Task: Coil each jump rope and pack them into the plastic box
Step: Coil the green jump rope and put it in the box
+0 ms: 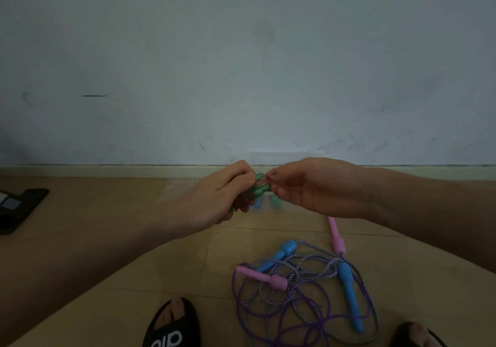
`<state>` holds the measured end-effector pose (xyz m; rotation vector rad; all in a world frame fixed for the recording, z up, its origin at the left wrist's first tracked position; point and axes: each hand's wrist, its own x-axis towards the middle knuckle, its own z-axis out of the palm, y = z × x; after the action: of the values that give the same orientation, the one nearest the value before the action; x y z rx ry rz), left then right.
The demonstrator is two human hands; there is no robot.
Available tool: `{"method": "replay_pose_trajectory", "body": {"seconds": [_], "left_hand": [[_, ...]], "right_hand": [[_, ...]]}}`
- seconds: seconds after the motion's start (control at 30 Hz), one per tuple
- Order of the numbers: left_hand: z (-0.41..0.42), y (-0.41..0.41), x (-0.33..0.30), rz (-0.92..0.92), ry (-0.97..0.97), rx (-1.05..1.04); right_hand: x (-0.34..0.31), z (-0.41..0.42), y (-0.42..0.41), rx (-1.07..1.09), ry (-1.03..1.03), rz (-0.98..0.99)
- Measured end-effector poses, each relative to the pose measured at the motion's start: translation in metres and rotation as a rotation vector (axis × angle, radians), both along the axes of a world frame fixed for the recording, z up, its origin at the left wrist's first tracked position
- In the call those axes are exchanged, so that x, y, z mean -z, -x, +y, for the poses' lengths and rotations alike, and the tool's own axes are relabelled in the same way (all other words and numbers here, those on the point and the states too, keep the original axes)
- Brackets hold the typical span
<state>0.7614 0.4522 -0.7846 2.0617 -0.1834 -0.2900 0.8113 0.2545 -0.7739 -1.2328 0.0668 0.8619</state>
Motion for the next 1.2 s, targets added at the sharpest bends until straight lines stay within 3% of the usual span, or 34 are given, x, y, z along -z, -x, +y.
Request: {"method": "replay_pose_trajectory", "body": {"seconds": [0.13, 0.37, 0.7, 1.03, 1.2], "left_hand": [[0.002, -0.001, 0.0, -0.005, -0.006, 0.001], [-0.001, 0.0, 0.001, -0.08, -0.1, -0.007], [-0.006, 0.0, 0.002, -0.173, -0.2, -0.053], [-0.01, -0.001, 0.003, -0.104, -0.141, -0.149], [-0.012, -0.004, 0.003, 0.025, -0.059, -0.165]], "right_hand": [[0.002, -0.001, 0.0, 0.003, 0.006, -0.004], [0.005, 0.0, 0.005, 0.067, 0.15, -0.205], [0.006, 0.01, 0.011, 0.055, 0.643, -0.824], [0.016, 0.021, 0.011, 0.21, 0.637, -0.799], [0.019, 0.023, 0.011, 0.256, 0.611, -0.8]]}}
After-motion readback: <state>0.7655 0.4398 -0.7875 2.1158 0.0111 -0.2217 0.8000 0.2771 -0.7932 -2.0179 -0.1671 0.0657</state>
